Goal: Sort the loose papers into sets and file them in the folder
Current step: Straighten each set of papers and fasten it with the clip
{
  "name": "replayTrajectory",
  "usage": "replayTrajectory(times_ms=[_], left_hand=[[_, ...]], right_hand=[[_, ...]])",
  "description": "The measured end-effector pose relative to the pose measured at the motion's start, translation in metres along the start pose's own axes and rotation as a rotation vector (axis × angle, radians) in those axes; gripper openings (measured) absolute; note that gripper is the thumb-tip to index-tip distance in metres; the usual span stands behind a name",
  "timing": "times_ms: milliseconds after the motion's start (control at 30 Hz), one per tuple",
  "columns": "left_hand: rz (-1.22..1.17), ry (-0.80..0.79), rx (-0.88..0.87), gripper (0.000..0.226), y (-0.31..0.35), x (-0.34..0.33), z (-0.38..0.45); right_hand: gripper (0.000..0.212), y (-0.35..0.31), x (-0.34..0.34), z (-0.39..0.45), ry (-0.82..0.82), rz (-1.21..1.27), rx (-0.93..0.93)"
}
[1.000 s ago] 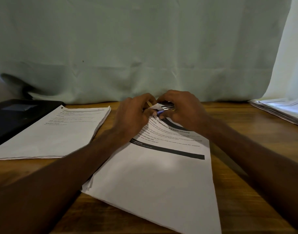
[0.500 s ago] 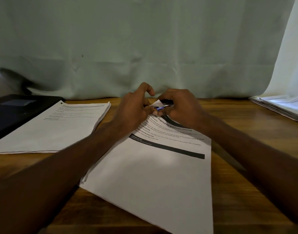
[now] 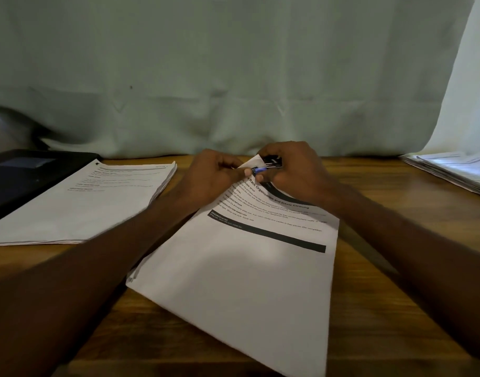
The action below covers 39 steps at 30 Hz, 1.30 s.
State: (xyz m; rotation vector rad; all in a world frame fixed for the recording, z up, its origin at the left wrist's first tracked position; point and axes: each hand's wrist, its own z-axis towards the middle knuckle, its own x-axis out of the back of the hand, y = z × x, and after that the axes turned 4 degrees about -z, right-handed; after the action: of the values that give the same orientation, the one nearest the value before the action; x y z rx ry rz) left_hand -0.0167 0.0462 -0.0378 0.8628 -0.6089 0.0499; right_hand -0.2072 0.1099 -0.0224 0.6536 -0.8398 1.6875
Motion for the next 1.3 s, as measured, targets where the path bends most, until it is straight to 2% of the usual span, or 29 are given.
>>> replayTrajectory(times_ms=[100,200,267,333,500,634,700,767,834,900,1000,1134,1234,1301], left_hand=[[-0.012,-0.005,-0.009,0.015,-0.003,-0.002,0.001],[-0.008,0.01,-0.011,0.012,-0.005,-0.002,0.001],[-0.029,0.014,0.02,0.011,-0.005,0.0,0.001],[-0.075,0.026,0.056,0.009,-0.007,0.003,0.002],[-0.18,0.003,0.153,0.008,-0.012,0.009,0.003],[-0.257,-0.014,0.21,0.014,-0.013,0.009,0.001],[-0.311,-0.021,0.231,0.016,-0.013,0.01,0.001],[-0.359,-0.035,0.243,0.018,-0.011,0.011,-0.001],[-0.375,-0.048,0.258,0.018,-0.009,0.011,-0.002],[-0.356,-0.056,0.266,0.017,-0.008,0.01,-0.003],[-0.334,-0.055,0.259,0.016,-0.006,0.009,-0.003],[-0.312,-0.041,0.233,0.014,-0.005,0.006,-0.001],[-0.265,-0.016,0.204,0.013,-0.008,0.002,0.001],[-0.229,0.0,0.192,0.012,-0.012,0.001,0.003]], right_hand=[[0.044,0.0,-0.002,0.001,-0.016,0.016,-0.005],[0.05,0.002,0.001,0.002,-0.107,0.046,-0.022],[0.05,0.005,0.003,0.003,-0.155,0.077,-0.079],[0.043,0.009,0.005,0.003,-0.128,0.137,-0.154],[0.034,0.015,0.013,0.003,-0.041,0.671,-0.474],[0.041,0.023,0.014,0.004,-0.107,0.67,-0.631],[0.042,0.027,0.012,0.006,-0.141,0.812,-0.671],[0.031,0.028,0.013,0.008,-0.145,0.938,-0.656],[0.018,0.029,0.016,0.008,-0.111,0.848,-0.571],[0.022,0.026,0.017,0.006,-0.08,0.667,-0.472],[0.029,0.014,0.015,0.002,-0.06,0.589,-0.364],[0.016,0.004,0.01,0.0,0.019,0.472,-0.243],[0.008,-0.005,0.002,-0.003,-0.004,0.305,-0.161],[0.013,-0.008,-0.004,-0.003,-0.037,0.211,-0.138]])
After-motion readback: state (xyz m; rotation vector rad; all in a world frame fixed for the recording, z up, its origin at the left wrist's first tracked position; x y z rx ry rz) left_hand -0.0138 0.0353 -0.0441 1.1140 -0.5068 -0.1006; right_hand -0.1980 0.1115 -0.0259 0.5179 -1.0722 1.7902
